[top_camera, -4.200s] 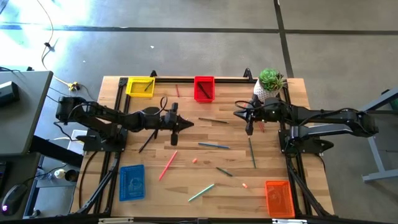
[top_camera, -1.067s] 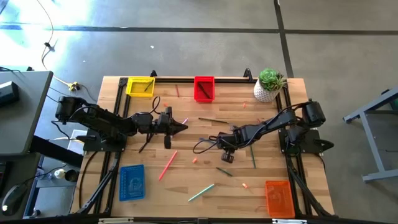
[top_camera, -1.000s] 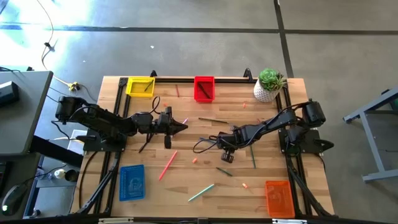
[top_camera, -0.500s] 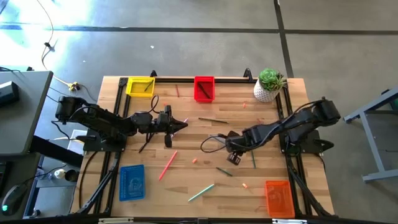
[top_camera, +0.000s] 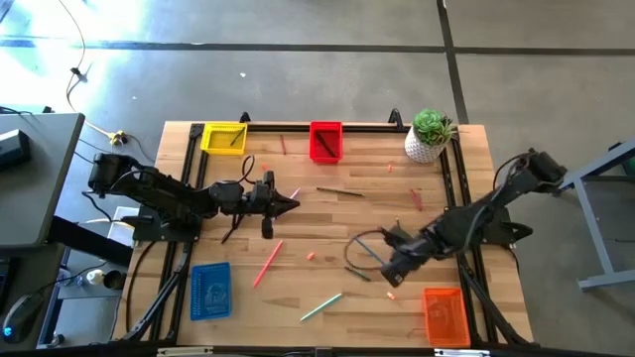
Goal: Sort crayons/erasers/pens/pencils in bins
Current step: Put the blue pencil into the orange bin
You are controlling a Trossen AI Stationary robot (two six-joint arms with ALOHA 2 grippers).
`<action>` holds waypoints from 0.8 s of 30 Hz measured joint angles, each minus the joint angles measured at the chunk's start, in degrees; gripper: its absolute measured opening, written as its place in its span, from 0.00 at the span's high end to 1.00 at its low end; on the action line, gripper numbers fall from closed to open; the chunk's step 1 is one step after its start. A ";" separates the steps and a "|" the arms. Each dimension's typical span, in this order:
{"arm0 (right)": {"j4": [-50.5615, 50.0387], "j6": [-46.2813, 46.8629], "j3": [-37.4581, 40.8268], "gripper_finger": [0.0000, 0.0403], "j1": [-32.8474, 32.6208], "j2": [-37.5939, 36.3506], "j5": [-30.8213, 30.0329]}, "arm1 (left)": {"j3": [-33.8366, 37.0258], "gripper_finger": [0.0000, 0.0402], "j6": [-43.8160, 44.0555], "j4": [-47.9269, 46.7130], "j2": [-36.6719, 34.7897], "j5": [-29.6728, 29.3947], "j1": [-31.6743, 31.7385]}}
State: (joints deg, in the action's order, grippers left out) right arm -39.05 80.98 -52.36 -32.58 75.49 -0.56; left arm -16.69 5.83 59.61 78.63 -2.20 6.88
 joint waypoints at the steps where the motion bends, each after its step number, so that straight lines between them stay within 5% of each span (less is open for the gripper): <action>1: -0.02 2.71 0.00 0.96 -1.86 -0.38 -0.38 | 0.00 1.00 0.00 0.00 0.00 0.00 -0.21; 13: -4.07 31.93 -2.85 0.96 -20.17 -0.97 2.52 | 0.00 1.00 0.01 0.02 0.00 -0.89 -1.75; 20: -24.19 42.20 -19.90 0.96 -25.76 0.59 3.77 | 0.00 1.00 -0.02 0.04 0.00 -1.83 -3.00; 24: -33.76 47.85 -28.67 0.96 -27.80 4.40 10.57 | 0.00 1.00 -0.44 0.02 0.00 -2.72 -3.68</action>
State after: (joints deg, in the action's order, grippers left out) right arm -72.81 128.83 -81.03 -60.37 79.89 10.01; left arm -16.69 5.40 59.64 78.63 -4.92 3.20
